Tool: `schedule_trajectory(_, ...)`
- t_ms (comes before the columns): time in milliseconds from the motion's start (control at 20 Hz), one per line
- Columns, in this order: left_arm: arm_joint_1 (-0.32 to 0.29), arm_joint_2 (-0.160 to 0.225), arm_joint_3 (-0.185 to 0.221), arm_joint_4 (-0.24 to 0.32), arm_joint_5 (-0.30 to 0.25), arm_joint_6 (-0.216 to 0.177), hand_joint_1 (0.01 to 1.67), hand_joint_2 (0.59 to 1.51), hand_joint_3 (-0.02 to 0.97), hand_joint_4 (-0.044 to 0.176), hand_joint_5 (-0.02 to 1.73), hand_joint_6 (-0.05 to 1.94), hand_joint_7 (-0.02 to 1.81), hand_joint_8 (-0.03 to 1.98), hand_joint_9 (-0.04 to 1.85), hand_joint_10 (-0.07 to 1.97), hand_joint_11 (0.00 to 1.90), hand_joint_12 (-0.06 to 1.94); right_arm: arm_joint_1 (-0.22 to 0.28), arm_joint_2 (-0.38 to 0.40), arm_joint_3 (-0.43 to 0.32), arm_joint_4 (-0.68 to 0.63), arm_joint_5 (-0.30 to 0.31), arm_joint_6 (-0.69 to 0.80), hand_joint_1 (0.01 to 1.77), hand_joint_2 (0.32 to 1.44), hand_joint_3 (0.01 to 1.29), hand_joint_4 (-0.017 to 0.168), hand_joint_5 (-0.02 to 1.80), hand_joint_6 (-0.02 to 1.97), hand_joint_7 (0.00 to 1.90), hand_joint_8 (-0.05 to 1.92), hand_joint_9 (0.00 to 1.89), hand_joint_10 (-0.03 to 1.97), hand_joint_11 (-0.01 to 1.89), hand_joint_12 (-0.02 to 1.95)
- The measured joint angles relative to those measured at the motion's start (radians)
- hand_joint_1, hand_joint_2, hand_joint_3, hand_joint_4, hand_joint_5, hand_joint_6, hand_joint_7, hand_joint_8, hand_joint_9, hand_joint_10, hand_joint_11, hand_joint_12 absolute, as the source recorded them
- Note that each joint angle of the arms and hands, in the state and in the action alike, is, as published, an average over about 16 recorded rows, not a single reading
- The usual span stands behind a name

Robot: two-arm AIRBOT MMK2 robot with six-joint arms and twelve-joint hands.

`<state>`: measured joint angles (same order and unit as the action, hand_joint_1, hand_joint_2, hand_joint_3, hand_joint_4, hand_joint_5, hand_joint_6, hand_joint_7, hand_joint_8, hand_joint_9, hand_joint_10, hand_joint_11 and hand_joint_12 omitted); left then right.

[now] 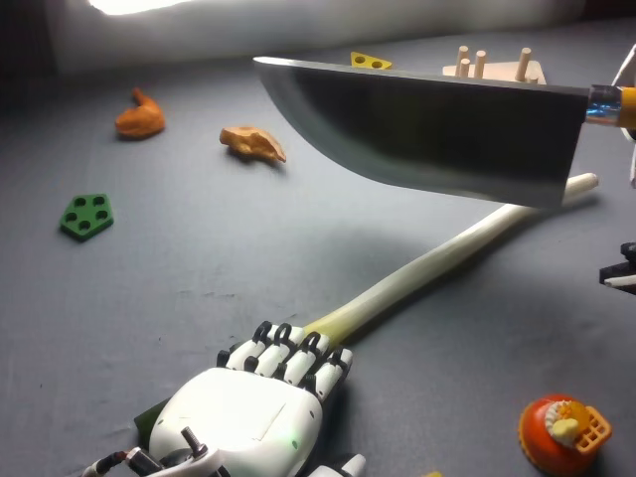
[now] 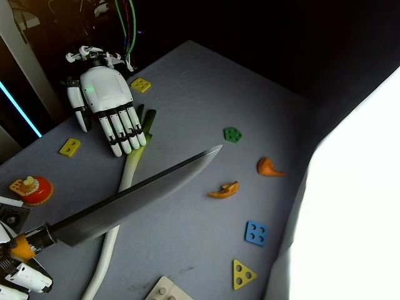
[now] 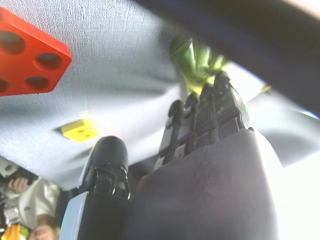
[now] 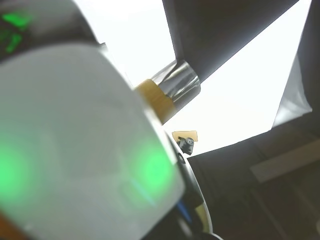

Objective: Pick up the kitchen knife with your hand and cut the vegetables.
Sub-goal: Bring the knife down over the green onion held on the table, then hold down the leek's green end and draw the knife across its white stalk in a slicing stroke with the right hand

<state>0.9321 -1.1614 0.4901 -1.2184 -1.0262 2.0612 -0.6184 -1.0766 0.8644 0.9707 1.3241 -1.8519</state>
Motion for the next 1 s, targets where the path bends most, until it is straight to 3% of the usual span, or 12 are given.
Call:
schedule_trajectory(100, 0.0, 0.0, 0.0, 0.0, 0.0, 0.0, 0.02, 1.51, 0.016, -0.006, 0.04, 0.01, 0.01, -0.01, -0.01, -0.02, 0.02, 0.0, -0.023, -0.009, 0.003, -0.004, 0.012, 0.004, 1.44, 0.59, 1.1, 0.094, 1.25, 1.9, 1.5, 1.75, 1.54, 1.8, 1.56, 1.82)
schedule_trajectory(250, -0.001, 0.0, 0.0, 0.001, -0.001, -0.001, 0.02, 1.51, 0.016, -0.006, 0.04, 0.01, 0.02, -0.01, 0.0, -0.02, 0.02, 0.02, -0.055, -0.02, 0.01, -0.007, 0.028, 0.014, 1.48, 0.59, 1.08, 0.118, 1.28, 1.9, 1.5, 1.75, 1.54, 1.8, 1.56, 1.82)
schedule_trajectory(450, -0.002, 0.0, 0.0, 0.001, -0.001, -0.001, 0.02, 1.51, 0.016, -0.006, 0.04, 0.01, 0.02, -0.01, 0.0, -0.02, 0.02, 0.04, -0.096, -0.032, 0.017, -0.024, 0.052, 0.034, 1.46, 0.59, 1.1, 0.125, 1.24, 1.9, 1.5, 1.75, 1.54, 1.8, 1.56, 1.82)
schedule_trajectory(650, -0.002, 0.0, 0.0, 0.001, 0.0, -0.001, 0.02, 1.51, 0.016, -0.006, 0.03, 0.01, 0.02, -0.01, 0.0, -0.02, 0.02, 0.04, -0.131, -0.037, 0.021, -0.046, 0.074, 0.057, 1.41, 0.58, 1.14, 0.097, 1.19, 1.89, 1.5, 1.75, 1.54, 1.8, 1.56, 1.82)
schedule_trajectory(800, -0.003, 0.0, 0.0, 0.001, 0.0, -0.001, 0.02, 1.51, 0.016, -0.006, 0.03, 0.01, 0.02, -0.01, 0.0, -0.02, 0.02, 0.04, -0.156, -0.035, 0.021, -0.064, 0.092, 0.071, 1.4, 0.58, 1.14, 0.093, 1.17, 1.89, 1.5, 1.75, 1.54, 1.8, 1.56, 1.82)
schedule_trajectory(1000, -0.003, 0.0, 0.0, 0.001, 0.001, -0.001, 0.02, 1.51, 0.023, -0.006, 0.03, 0.01, 0.02, -0.01, 0.0, -0.02, 0.02, 0.03, -0.191, -0.019, 0.01, -0.087, 0.114, 0.088, 1.33, 0.57, 1.19, 0.053, 1.11, 1.89, 1.51, 1.75, 1.54, 1.8, 1.56, 1.82)
